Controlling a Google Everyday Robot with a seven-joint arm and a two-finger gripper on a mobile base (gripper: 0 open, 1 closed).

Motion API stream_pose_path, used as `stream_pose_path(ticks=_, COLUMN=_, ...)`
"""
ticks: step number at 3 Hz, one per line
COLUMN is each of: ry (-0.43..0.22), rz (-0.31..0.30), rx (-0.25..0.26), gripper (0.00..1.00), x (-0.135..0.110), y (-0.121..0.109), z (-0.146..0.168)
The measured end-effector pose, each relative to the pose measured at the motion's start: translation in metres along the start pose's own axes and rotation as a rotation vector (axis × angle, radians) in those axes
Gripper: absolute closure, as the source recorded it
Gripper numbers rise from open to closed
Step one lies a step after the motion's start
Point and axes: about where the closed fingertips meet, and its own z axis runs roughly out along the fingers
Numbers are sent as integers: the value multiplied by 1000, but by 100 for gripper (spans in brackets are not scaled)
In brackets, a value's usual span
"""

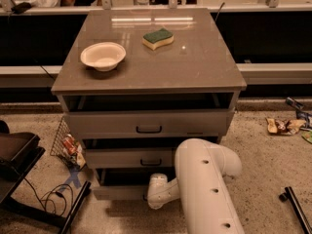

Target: Open bottom drawer

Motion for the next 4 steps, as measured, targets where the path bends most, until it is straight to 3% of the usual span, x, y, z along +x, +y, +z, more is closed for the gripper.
stream_pose_path(ticks=1, ry=0, rz=0, rx=0, gripper=100, x=0, y=0, z=0)
stream_pose_path(ticks=2, ry=9, rz=39, rx=-7, gripper=100, x=11, y=22, z=-15)
stream_pose_path(ticks=4, ry=10, rz=44, rx=-8, gripper=100, x=13, y=25, z=-17)
